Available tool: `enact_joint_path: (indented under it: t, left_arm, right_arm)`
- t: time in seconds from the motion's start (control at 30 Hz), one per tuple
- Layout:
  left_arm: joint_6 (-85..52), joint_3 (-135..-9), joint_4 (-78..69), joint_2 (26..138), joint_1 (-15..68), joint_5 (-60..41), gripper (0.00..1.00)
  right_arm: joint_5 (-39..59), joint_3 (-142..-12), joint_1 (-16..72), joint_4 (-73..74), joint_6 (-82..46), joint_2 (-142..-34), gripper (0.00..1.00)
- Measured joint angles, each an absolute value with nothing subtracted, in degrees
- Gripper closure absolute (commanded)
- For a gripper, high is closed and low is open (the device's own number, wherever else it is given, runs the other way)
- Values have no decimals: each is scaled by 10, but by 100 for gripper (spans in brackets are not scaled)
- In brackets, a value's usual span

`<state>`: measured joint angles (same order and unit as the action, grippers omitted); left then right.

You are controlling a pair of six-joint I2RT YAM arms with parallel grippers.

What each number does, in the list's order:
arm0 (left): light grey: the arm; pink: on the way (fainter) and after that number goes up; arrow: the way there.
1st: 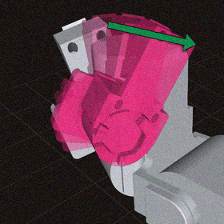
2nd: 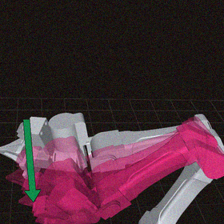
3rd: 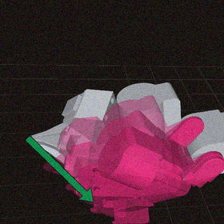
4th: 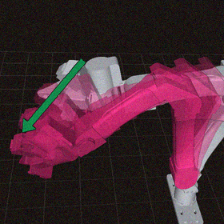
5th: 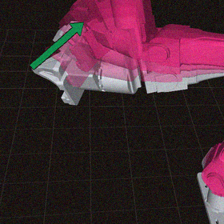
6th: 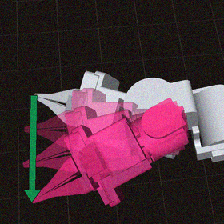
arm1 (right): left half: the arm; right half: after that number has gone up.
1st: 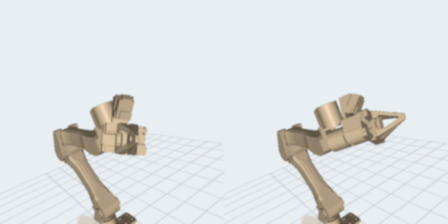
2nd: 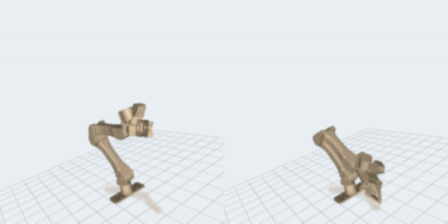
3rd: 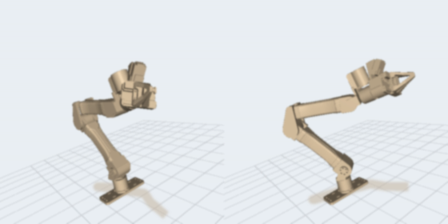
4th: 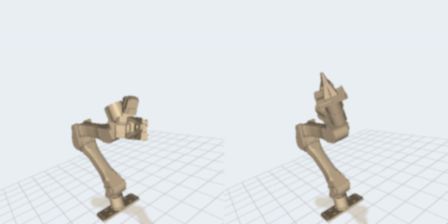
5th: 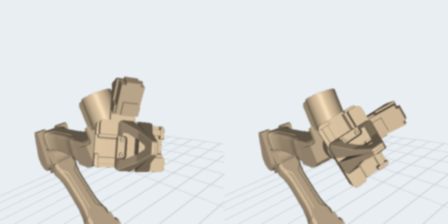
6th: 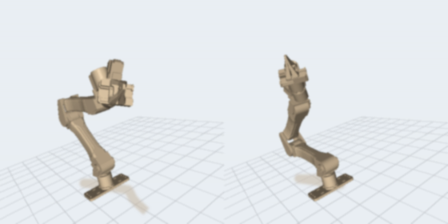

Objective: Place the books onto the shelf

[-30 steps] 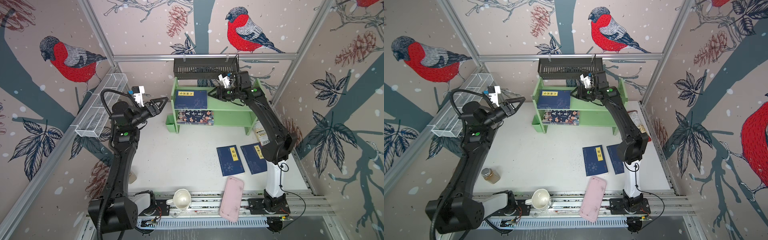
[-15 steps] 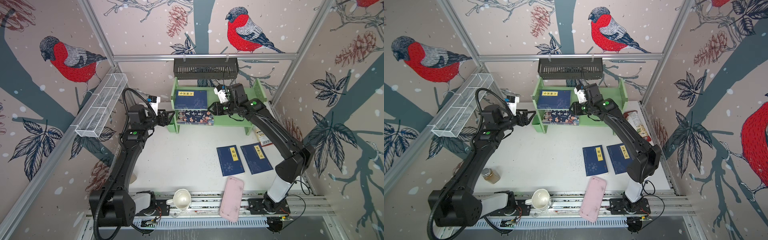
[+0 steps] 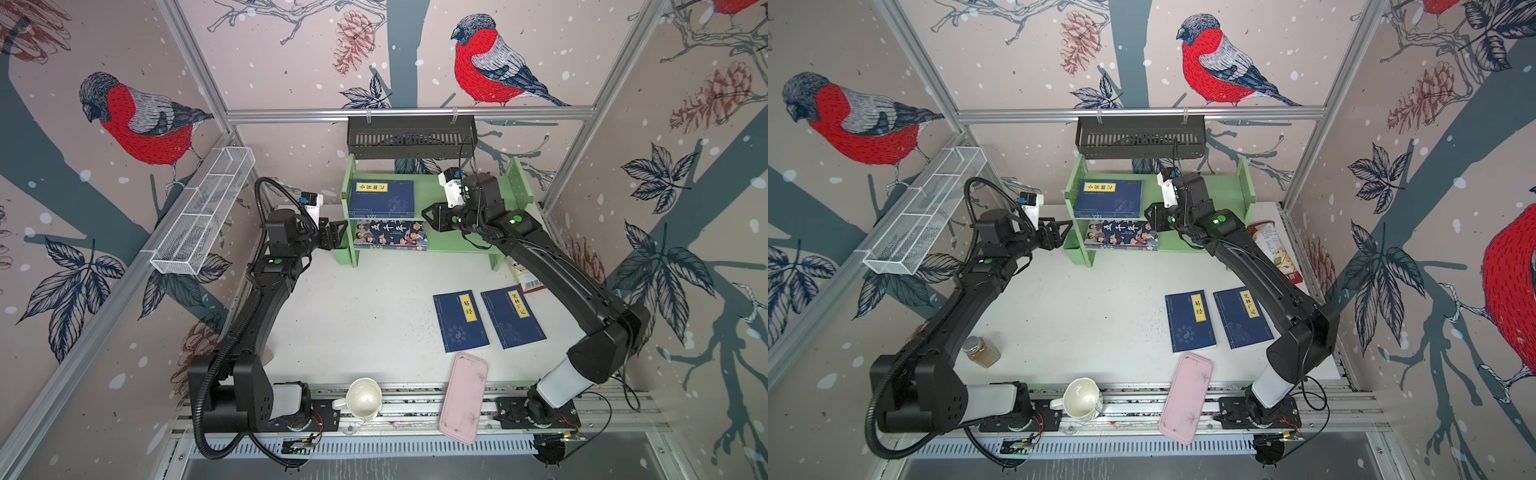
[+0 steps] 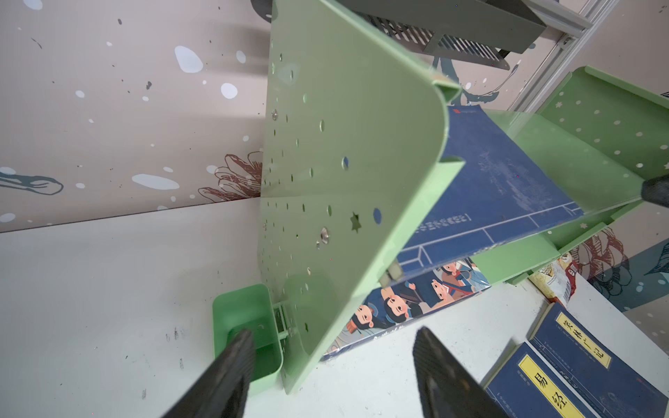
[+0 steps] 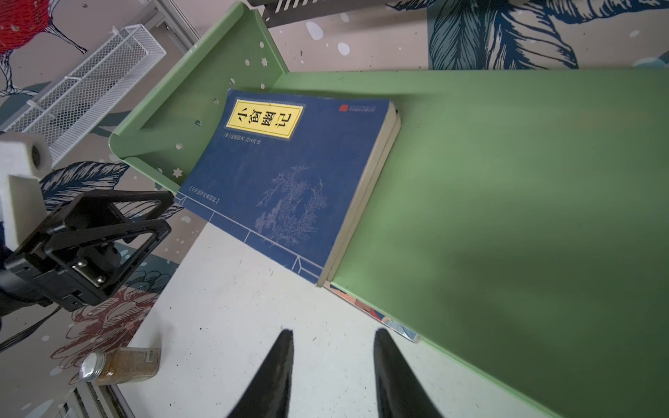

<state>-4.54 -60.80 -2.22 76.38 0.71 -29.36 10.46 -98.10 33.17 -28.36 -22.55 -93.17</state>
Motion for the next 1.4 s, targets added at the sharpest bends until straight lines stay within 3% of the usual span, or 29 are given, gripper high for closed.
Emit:
enact_joint_path:
  t: [1.4]
  left_arm:
    - [-91, -605, -84, 790, 13, -298, 30]
  right_arm:
    - [105, -991, 358, -278, -223, -939, 58]
